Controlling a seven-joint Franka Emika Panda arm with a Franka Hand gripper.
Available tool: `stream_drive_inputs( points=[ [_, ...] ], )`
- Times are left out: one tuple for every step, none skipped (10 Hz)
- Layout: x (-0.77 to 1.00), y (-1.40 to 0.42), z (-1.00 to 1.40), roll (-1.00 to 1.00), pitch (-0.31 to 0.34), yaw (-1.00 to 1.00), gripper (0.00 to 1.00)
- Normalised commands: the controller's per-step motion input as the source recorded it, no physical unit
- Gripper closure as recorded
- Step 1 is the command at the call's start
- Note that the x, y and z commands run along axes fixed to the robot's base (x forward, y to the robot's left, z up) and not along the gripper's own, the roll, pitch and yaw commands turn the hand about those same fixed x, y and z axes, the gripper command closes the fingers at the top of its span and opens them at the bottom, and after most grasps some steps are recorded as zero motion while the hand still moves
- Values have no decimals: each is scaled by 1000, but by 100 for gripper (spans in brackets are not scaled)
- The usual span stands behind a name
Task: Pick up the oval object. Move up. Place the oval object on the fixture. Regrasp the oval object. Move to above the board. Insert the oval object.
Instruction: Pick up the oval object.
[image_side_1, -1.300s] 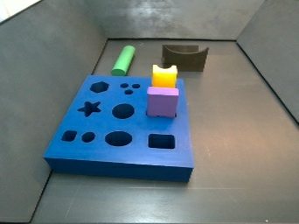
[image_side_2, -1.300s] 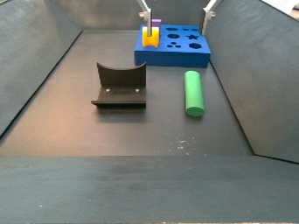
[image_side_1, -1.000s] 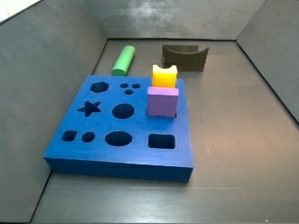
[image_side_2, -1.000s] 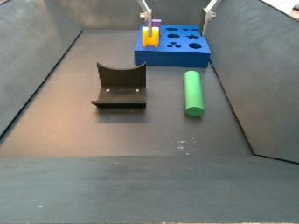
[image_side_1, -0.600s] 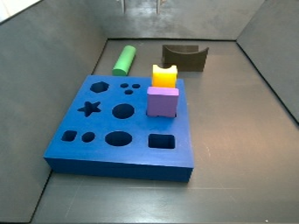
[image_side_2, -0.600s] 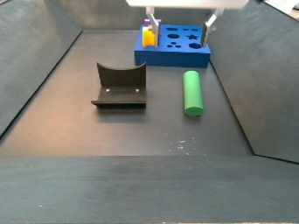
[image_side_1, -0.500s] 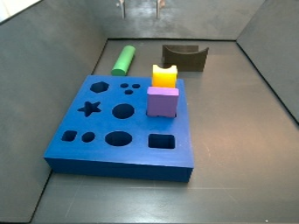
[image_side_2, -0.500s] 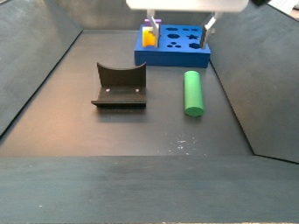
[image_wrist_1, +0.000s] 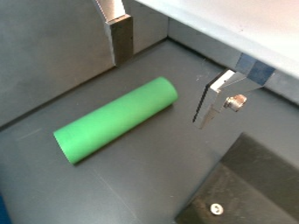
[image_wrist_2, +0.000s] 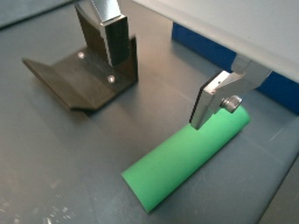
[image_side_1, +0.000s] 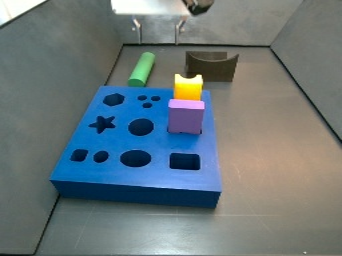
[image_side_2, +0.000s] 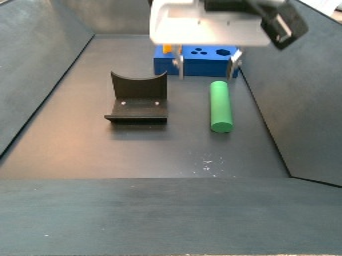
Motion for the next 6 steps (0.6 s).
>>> stream_drive_inputs(
  points=[
    [-140,0,-1000,-40,0,0,0],
    [-169,0,-1000,-30,0,0,0],
    [-146,-11,-1000,-14,0,0,0],
    [-66,-20,-1000,0,19,-74,0],
    [-120,-49,-1000,0,1,-160,0],
    [-109,-97,-1000,0,0,-171,0]
  ],
)
